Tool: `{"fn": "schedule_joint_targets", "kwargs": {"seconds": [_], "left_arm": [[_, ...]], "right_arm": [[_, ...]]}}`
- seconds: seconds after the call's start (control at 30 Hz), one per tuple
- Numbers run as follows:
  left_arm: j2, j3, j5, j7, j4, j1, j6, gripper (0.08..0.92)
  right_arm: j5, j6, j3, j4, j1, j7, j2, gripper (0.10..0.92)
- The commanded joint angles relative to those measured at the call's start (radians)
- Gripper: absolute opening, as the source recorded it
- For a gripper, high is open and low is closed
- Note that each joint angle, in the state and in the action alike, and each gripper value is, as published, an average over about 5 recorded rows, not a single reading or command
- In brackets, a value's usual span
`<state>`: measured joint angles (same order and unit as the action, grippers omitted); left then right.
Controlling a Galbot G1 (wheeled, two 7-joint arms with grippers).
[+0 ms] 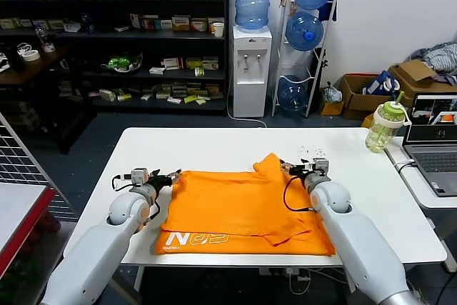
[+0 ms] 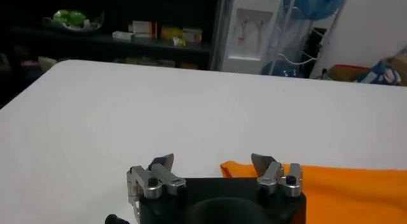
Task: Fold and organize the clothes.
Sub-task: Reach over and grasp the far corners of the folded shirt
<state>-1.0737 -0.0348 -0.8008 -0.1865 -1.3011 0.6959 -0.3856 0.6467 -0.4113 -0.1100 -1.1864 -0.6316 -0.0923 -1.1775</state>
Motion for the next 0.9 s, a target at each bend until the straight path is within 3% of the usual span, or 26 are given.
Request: {"fn": "schedule_joint_targets", "kwargs": {"seconds": [0.03, 0.33, 0.57, 0.9], "left_arm": [[-0.033, 0.049, 0.002, 0.018, 0.113, -0.105, -0.025, 0.823], [-0.012, 0.071, -0.001, 0.003, 0.081, -0.074, -0.057, 0.823], [-0.004, 0.077, -0.004, 0.007, 0.063, -0.055, -0.07, 0.805], [-0.014, 0.078, 0.0, 0.021, 0.081, -0.059, -0.062, 0.542]], "right_arm": [[-0.013, -0.015, 0.066, 0.161, 0.134, 0.031, -0.045, 0.823], [-0.014, -0.031, 0.072, 0.186, 0.131, 0.049, -0.052, 0.769], [-0.008, -0.054, 0.081, 0.192, 0.124, 0.055, -0.056, 0.598], [-0.009, -0.047, 0.085, 0.184, 0.119, 0.07, -0.052, 0.313]]}}
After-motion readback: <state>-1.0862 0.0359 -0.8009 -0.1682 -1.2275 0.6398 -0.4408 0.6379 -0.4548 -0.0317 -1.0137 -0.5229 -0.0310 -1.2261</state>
